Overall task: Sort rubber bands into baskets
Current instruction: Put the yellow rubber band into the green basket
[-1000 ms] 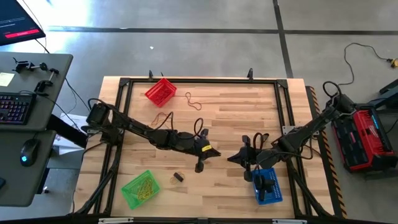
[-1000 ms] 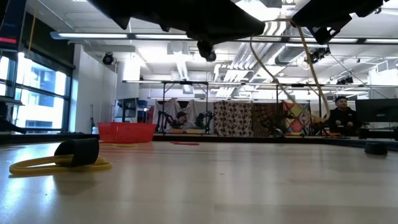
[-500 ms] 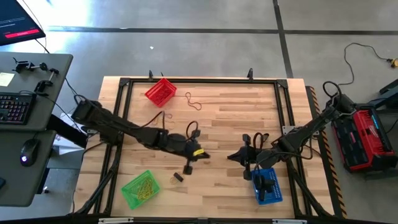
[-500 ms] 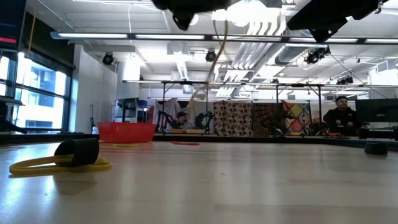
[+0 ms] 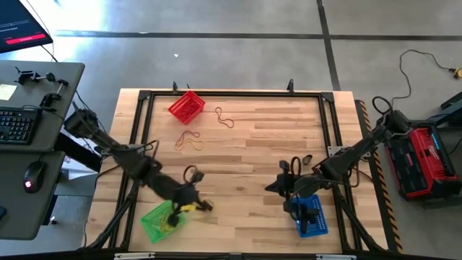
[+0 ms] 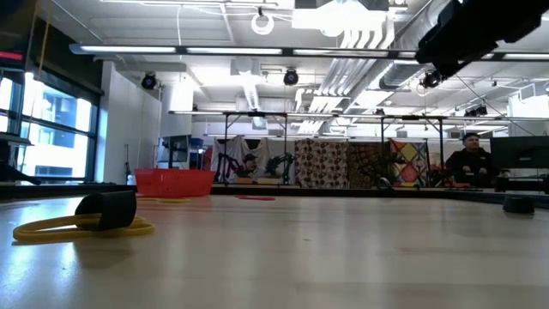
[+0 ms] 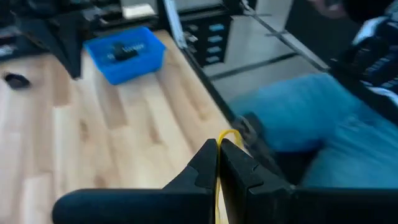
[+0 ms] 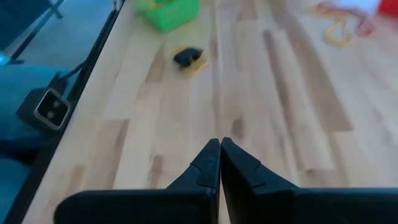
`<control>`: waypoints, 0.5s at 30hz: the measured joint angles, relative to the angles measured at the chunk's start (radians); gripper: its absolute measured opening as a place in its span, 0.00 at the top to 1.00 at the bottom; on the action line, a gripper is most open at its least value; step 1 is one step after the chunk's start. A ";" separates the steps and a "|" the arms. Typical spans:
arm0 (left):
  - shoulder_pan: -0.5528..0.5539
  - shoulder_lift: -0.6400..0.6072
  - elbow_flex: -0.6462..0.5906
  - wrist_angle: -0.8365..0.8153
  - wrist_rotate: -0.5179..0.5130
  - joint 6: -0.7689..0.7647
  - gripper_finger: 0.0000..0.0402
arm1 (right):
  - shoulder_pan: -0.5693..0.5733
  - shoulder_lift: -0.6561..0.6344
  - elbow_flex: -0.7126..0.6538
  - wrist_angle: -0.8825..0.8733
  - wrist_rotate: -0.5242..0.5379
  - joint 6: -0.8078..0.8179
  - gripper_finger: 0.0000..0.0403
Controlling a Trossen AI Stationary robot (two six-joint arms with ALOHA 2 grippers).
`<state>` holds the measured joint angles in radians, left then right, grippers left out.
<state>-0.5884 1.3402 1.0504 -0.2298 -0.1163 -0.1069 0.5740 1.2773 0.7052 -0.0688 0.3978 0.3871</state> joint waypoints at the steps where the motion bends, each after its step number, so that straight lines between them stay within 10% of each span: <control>1: -0.021 -0.009 0.000 -0.019 -0.002 -0.024 1.00 | -0.005 0.010 0.000 0.000 -0.019 0.008 1.00; 15: -0.276 -0.029 0.000 -0.318 -0.083 -0.499 1.00 | -0.037 0.078 0.000 0.009 -0.032 0.042 1.00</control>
<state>-0.8644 1.3117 1.0504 -0.5483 -0.1994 -0.6064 0.5369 1.3552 0.7048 -0.0594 0.3662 0.4287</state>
